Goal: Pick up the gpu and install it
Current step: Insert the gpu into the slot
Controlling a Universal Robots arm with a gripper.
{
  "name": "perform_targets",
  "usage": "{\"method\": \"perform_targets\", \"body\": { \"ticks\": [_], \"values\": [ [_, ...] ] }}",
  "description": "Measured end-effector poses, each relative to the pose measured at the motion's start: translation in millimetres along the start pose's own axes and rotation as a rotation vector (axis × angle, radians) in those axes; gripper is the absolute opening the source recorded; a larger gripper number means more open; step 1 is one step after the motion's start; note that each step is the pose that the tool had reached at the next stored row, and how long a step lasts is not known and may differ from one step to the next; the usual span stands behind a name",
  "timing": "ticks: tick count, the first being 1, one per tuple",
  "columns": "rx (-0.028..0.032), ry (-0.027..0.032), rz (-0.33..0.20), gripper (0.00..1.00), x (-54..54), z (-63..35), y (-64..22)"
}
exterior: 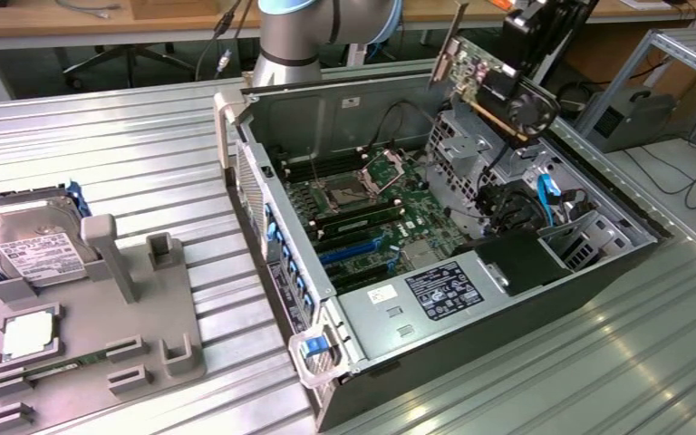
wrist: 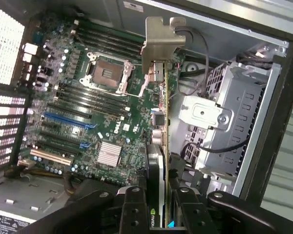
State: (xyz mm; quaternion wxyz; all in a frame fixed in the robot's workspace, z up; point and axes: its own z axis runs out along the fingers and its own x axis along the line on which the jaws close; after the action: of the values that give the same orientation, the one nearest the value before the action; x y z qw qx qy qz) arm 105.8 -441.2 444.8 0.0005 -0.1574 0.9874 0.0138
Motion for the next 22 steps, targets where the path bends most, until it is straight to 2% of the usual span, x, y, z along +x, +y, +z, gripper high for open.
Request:
{"method": "perform_targets", "body": {
  "ticks": [2,3,6,12,22],
  "values": [
    [-0.0002,0.001,-0.037,0.27,0.0,0.1,0.0],
    [-0.0005,0.0027,-0.099,0.27,0.0,0.2,0.0],
    [-0.0011,0.0057,-0.211,0.27,0.0,0.4,0.0],
    [-0.0017,0.009,-0.334,0.27,0.0,0.6,-0.1],
    [-0.0016,0.0163,-0.57,0.27,0.0,1.0,0.0]
  ]
}}
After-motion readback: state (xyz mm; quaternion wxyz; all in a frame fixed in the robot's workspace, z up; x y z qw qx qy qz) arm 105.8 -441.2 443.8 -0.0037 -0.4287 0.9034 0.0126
